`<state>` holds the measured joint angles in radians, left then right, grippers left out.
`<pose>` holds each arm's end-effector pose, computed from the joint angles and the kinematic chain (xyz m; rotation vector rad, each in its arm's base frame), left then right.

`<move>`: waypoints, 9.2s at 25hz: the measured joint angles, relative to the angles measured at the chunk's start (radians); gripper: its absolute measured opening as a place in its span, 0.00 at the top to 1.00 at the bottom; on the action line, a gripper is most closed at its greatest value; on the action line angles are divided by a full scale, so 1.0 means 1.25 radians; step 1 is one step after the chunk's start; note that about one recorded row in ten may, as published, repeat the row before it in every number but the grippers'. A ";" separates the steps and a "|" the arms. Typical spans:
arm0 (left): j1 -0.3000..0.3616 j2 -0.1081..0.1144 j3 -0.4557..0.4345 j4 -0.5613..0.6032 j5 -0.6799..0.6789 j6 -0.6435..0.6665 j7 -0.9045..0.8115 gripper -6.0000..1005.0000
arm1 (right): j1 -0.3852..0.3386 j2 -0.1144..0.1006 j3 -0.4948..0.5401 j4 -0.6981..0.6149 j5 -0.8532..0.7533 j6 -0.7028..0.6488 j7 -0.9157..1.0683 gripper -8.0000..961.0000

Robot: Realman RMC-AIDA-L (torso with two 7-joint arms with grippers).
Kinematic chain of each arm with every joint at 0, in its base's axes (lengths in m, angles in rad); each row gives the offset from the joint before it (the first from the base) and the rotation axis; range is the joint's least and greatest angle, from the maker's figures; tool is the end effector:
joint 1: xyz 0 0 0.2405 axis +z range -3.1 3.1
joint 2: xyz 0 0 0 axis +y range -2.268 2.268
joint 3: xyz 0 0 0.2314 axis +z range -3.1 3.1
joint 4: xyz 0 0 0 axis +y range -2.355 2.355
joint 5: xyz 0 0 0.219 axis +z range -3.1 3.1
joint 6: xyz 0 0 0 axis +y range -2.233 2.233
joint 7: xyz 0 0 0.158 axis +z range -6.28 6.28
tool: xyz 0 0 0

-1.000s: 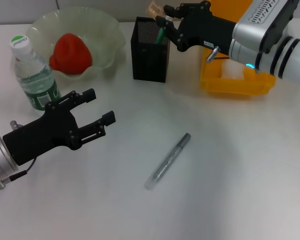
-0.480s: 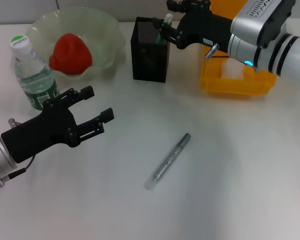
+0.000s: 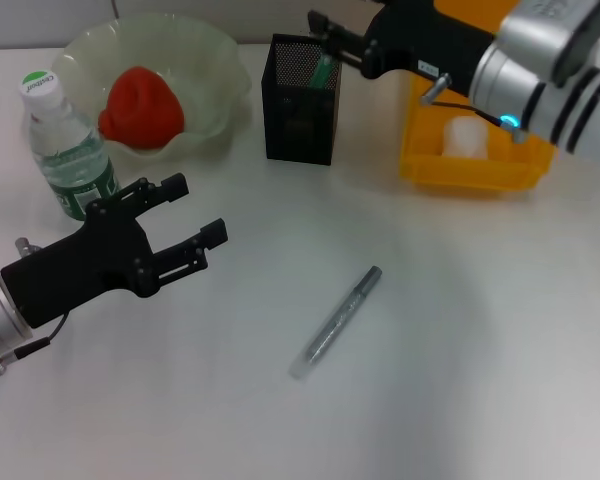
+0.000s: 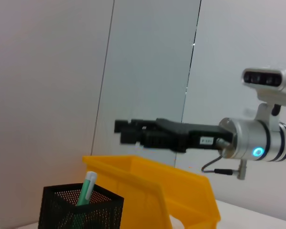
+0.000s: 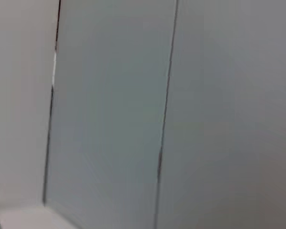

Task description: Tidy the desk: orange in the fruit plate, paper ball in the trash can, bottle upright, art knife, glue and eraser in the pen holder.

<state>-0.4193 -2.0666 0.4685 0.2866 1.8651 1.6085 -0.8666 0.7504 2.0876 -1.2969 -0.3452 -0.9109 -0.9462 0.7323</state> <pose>-0.2793 0.2801 -0.0202 -2.4281 -0.5010 -0.9979 0.1625 0.4249 -0.0481 -2.2798 0.2322 0.7835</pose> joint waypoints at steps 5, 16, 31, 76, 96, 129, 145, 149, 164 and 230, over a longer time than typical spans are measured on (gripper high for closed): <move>0.001 0.001 0.002 0.000 0.004 0.006 0.000 0.22 | -0.047 -0.007 -0.005 -0.019 0.017 -0.136 0.046 0.34; 0.002 0.003 0.014 0.011 0.007 0.027 0.000 0.22 | -0.133 -0.059 0.002 -0.200 -0.347 -0.395 0.311 0.34; 0.028 0.029 0.170 0.105 0.006 0.092 -0.098 0.22 | 0.045 -0.030 0.012 -0.303 -0.941 -0.489 0.554 0.34; 0.034 0.015 0.171 0.112 -0.001 0.088 -0.105 0.22 | 0.088 0.003 -0.239 -0.313 -0.999 -0.288 0.546 0.74; 0.029 0.015 0.163 0.112 -0.001 0.088 -0.104 0.22 | 0.094 0.002 -0.280 -0.306 -0.999 -0.241 0.554 0.79; 0.031 0.000 0.087 0.092 -0.004 0.085 -0.075 0.22 | -0.116 -0.003 0.028 -0.225 -0.453 -0.272 0.134 0.85; 0.035 -0.001 0.087 -0.006 -0.139 0.065 -0.009 0.22 | -0.056 0.003 0.019 0.060 0.110 -0.282 -0.051 0.85; 0.032 -0.002 0.087 -0.028 -0.152 0.062 0.005 0.22 | -0.028 0.001 0.021 0.075 0.149 -0.255 0.061 0.85; 0.029 -0.006 0.087 -0.094 -0.191 0.044 0.096 0.22 | 0.086 0.004 0.013 0.104 0.153 -0.032 0.136 0.85; 0.051 -0.003 0.198 -0.079 -0.245 -0.170 0.199 0.22 | 0.146 0.004 -0.113 0.102 0.227 0.099 0.073 0.86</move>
<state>-0.3561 -2.0703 0.7158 0.1881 1.5586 1.3957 -0.6181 0.9325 2.0924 -1.4382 -0.2174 -0.6269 -0.8220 0.8230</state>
